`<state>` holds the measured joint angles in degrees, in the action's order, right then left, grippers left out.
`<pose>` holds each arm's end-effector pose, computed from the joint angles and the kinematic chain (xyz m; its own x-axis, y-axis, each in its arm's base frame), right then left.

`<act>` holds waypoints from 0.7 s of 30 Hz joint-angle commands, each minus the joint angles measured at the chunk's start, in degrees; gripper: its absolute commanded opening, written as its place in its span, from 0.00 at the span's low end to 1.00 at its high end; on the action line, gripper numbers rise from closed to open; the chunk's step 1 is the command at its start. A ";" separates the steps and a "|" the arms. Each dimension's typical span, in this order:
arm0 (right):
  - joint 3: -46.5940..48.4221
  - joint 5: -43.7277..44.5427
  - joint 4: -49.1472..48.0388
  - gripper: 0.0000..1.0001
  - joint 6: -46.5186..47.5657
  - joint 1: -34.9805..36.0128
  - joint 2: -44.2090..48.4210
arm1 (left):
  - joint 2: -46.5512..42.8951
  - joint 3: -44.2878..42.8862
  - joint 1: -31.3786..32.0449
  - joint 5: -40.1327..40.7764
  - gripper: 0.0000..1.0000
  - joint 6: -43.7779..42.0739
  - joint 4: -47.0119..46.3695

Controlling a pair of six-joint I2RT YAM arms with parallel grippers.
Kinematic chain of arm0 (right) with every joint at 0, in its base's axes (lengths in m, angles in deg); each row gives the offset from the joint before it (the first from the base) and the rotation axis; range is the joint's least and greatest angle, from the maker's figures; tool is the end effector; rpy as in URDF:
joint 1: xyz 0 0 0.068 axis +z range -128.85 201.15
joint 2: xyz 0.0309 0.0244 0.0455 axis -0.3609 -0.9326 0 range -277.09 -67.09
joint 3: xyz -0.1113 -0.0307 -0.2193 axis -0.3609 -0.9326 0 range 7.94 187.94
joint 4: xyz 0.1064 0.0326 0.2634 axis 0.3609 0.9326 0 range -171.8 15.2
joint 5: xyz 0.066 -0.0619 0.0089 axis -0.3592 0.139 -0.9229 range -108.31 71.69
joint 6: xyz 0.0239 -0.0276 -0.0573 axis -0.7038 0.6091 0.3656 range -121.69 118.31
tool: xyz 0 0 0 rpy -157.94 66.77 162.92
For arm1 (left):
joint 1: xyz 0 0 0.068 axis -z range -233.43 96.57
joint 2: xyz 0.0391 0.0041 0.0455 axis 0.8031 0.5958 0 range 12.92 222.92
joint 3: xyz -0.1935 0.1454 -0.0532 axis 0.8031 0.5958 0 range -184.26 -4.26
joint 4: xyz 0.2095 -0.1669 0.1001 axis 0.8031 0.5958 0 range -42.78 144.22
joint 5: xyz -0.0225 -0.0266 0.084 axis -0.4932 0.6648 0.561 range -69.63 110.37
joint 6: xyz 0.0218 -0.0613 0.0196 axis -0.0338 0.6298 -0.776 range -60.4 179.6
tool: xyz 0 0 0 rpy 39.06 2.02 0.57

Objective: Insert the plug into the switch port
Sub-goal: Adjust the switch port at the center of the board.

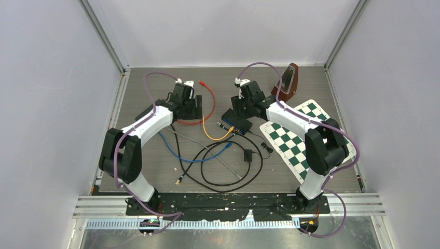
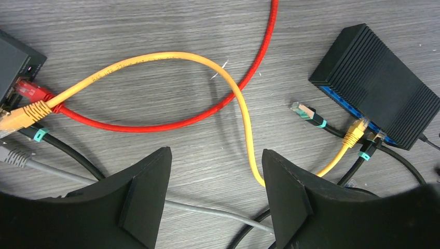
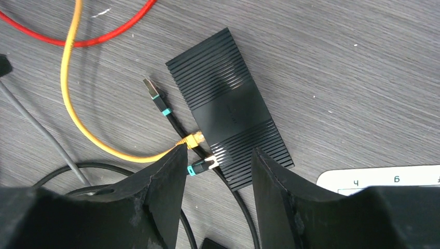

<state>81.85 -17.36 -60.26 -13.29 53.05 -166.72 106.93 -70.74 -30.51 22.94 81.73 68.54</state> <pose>0.3548 0.2198 0.1903 -0.7151 -0.2082 -0.6673 -0.3828 0.9154 0.1246 0.3595 -0.1494 0.1822 -0.7788 -0.0793 -0.6223 0.0739 0.9735 -0.2166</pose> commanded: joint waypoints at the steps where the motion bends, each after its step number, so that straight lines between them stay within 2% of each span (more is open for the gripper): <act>1: -0.31 -3.11 -0.85 0.56 3.15 -1.33 2.62 | -0.96 -0.47 0.11 -2.35 0.67 -0.31 -1.70; 8: 2.73 -4.55 2.55 0.71 16.37 -2.13 -2.63 | -5.35 2.23 0.11 -0.08 0.67 -2.26 0.48; 12: 7.96 -5.66 5.31 0.74 20.54 -2.44 -7.86 | -9.36 3.77 -0.11 1.71 0.69 -3.63 2.68; 15: 11.96 -6.84 6.65 0.75 21.21 -2.40 -11.11 | -12.41 5.75 -0.37 1.86 0.69 -4.26 2.40; 21: 15.55 -3.65 13.73 0.72 16.89 -2.50 -11.65 | -16.13 10.00 -0.33 -6.18 0.68 -3.52 1.52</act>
<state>93.22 -22.51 -52.28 5.44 50.91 -180.06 93.47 -63.29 -30.64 21.81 78.54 70.99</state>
